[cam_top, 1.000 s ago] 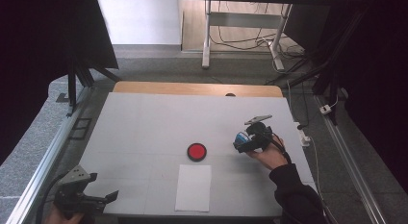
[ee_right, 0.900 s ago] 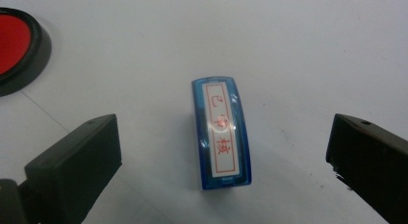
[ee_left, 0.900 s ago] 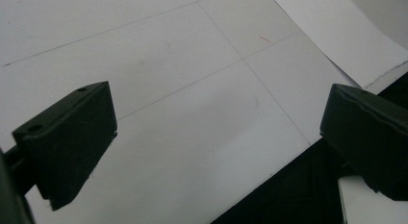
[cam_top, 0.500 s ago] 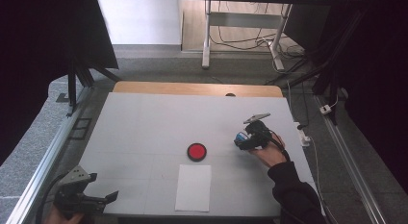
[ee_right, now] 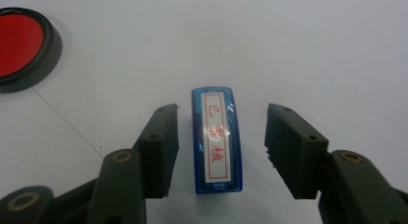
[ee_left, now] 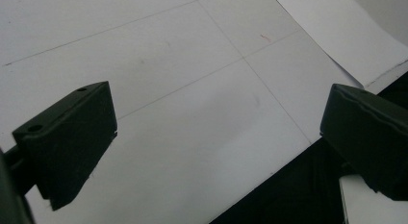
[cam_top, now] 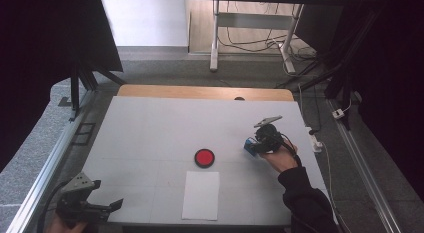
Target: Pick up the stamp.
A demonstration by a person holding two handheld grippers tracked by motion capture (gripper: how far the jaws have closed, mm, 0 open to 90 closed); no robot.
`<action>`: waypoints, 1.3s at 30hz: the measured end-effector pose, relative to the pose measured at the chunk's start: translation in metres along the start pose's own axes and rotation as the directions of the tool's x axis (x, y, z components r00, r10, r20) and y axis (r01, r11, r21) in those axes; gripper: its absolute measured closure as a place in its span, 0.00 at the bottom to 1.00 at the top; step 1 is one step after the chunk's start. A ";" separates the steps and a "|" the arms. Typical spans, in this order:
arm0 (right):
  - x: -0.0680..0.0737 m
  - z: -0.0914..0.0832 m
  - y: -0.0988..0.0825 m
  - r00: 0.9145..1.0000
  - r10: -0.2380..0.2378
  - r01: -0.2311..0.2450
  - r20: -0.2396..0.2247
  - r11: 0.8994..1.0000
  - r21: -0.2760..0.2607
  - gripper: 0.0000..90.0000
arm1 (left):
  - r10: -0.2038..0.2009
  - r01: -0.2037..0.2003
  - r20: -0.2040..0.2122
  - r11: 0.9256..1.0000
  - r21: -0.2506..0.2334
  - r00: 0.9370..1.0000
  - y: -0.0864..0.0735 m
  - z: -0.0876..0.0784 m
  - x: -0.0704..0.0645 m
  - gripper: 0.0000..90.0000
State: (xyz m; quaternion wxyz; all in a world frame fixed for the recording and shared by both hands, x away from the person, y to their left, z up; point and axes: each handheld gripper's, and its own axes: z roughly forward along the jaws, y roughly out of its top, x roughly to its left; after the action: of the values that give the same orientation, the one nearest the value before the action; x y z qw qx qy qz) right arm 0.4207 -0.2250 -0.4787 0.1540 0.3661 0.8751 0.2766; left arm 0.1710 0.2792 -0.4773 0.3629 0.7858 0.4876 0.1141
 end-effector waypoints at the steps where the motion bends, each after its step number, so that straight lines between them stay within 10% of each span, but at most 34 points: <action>1: 0.000 -0.001 0.000 1.000 -0.006 0.006 -0.001 1.000 0.000 0.57 | 0.000 0.000 0.000 1.000 0.000 1.000 0.000 0.000 0.000 0.00; 12: -0.001 -0.001 0.001 1.000 -0.017 0.017 -0.025 1.000 0.010 0.78 | 0.005 -0.005 -0.003 1.000 0.001 1.000 0.000 0.000 0.000 0.00; 39: 0.004 -0.017 0.002 0.998 -0.044 0.043 -0.043 0.999 -0.007 0.80 | 0.016 -0.016 0.006 1.000 0.000 1.000 0.000 0.000 -0.001 0.01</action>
State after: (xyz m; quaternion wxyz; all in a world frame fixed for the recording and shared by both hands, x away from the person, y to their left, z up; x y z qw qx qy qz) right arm 0.4109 -0.2277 -0.4640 0.1421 0.3406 0.8851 0.2835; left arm 0.1705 0.2788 -0.4767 0.3634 0.7902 0.4801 0.1143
